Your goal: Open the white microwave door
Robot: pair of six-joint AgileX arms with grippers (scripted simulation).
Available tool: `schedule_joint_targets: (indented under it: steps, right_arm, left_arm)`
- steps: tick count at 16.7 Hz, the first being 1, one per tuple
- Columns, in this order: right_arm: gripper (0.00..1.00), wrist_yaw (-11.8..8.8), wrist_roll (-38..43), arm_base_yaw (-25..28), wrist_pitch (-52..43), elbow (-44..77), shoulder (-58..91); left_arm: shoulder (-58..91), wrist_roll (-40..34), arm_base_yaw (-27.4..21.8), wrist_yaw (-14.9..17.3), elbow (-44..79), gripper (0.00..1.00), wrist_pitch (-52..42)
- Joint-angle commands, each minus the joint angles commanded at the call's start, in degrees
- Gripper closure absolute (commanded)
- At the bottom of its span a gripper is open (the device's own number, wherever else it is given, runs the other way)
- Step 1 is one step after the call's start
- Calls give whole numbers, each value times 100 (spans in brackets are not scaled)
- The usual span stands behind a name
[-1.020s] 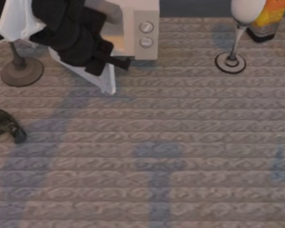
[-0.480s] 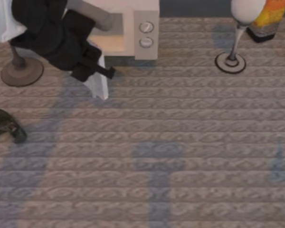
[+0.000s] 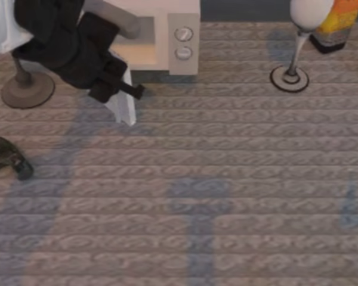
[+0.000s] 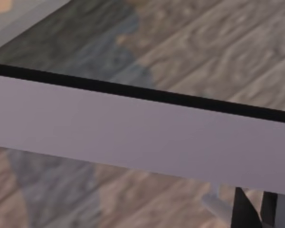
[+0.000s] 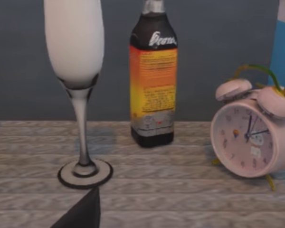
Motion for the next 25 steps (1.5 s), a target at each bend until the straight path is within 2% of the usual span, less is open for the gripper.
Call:
schedule_joint_targets:
  steps: [17,25]
  right_arm:
    - [0,0,0,0,0,0,0]
    - [0,0,0,0,0,0,0]
  left_arm:
    - [9,2,-12,38,-25,100,-4]
    - [-189,926,350,484,-250,100,-181]
